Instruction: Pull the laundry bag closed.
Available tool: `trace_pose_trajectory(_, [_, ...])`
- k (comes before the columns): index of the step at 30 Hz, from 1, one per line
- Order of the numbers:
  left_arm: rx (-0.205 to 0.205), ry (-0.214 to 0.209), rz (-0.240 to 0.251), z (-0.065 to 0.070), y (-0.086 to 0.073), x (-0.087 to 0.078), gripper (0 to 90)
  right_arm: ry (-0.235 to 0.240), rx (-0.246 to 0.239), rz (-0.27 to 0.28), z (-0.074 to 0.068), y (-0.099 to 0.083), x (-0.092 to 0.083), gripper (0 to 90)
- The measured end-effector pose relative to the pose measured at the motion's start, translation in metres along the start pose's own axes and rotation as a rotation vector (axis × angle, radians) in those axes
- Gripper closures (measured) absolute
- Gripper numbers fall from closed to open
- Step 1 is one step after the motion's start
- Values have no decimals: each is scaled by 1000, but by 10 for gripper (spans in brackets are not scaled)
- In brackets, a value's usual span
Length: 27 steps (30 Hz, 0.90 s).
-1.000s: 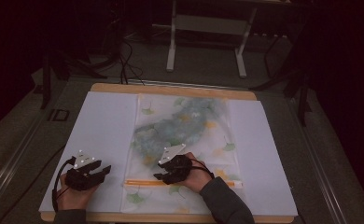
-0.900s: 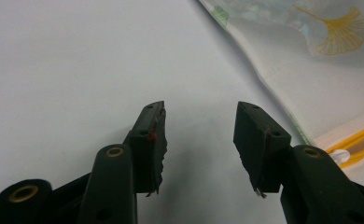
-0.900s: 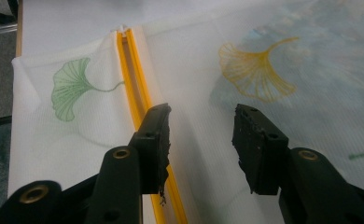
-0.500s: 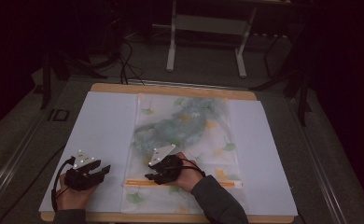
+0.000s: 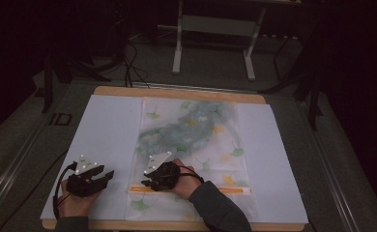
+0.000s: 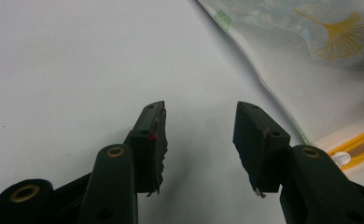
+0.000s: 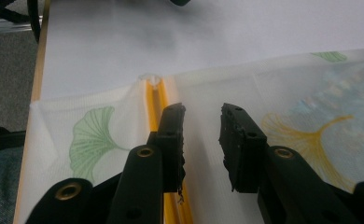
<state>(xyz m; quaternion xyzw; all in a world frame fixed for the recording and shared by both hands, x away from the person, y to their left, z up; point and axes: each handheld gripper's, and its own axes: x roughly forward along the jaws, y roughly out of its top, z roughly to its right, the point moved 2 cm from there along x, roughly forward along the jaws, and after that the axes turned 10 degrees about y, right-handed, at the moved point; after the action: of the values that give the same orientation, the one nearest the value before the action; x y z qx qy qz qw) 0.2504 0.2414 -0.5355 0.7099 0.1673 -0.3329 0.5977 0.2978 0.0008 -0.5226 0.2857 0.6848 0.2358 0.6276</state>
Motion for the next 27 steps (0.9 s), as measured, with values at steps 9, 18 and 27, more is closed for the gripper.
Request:
trace_pose_trajectory(9, [1,0,-1,-1,0,0,540,30,2,-7,-1,8,12,641])
trace_pose_trajectory(18, [0,0,-1,-1,0,-1,539,30,-2,-30,-3,14,20,689])
trace_pose_trajectory(27, [0,-1,0,-1,0,0,537,31,-5,-23,-6,19,26,722])
